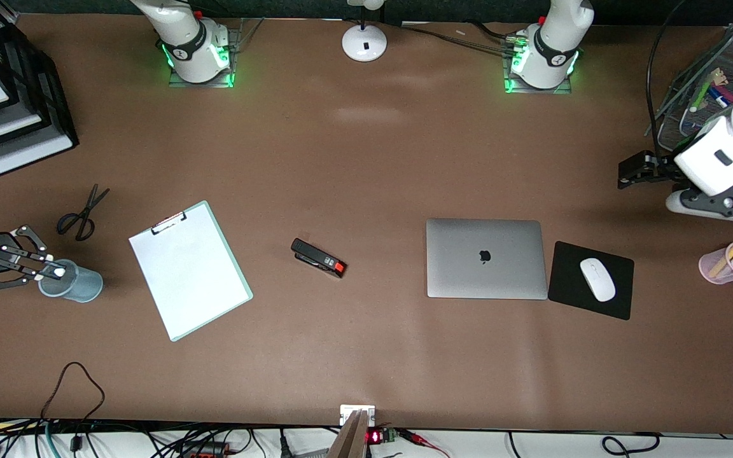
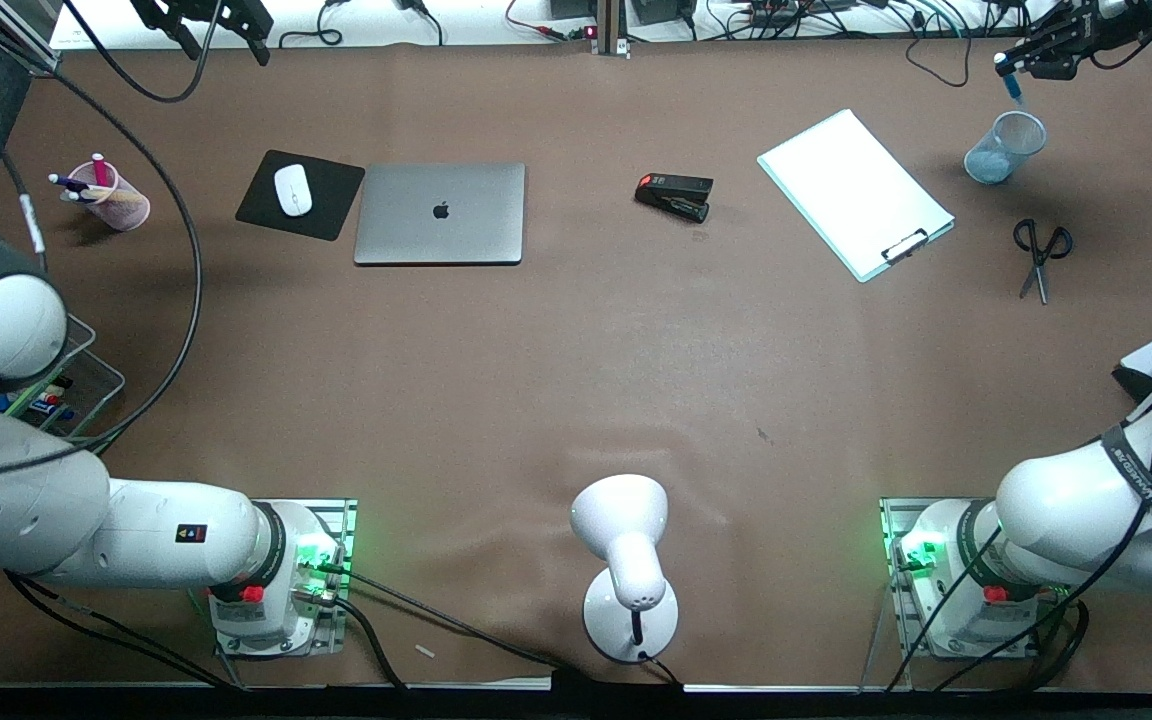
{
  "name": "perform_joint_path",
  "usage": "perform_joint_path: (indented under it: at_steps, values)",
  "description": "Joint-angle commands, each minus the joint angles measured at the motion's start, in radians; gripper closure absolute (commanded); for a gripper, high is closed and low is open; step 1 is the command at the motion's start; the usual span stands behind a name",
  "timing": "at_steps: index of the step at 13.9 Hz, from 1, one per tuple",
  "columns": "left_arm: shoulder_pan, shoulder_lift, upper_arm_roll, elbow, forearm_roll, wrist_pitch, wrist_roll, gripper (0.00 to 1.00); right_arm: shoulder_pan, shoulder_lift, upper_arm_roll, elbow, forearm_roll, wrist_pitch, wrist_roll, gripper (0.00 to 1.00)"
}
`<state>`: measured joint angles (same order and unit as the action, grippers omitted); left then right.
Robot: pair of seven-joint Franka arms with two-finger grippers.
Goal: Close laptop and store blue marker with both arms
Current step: 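Return the left gripper to rest while the right gripper nears the cup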
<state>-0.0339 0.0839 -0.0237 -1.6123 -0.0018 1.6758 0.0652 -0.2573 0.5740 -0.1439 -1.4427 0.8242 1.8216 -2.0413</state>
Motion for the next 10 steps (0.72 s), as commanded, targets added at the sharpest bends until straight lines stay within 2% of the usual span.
perform_joint_path:
  at_steps: [1,3,5,10]
  values:
    - [-0.024,-0.113,0.021,-0.15,-0.012,0.09,-0.034,0.0,-0.034,0.039,0.015,0.036,0.038,-0.022,-0.033,0.95]
    - [-0.023,-0.11,0.021,-0.146,-0.009,0.05,-0.126,0.0,-0.048,0.072,0.014,0.07,0.081,-0.022,-0.04,0.95]
    - [-0.021,-0.11,0.019,-0.143,-0.004,0.028,-0.13,0.0,-0.059,0.112,0.015,0.11,0.082,-0.024,-0.043,0.95]
    - [-0.014,-0.108,0.019,-0.14,-0.012,0.032,-0.12,0.0,-0.095,0.141,0.015,0.116,0.09,-0.042,-0.054,0.95]
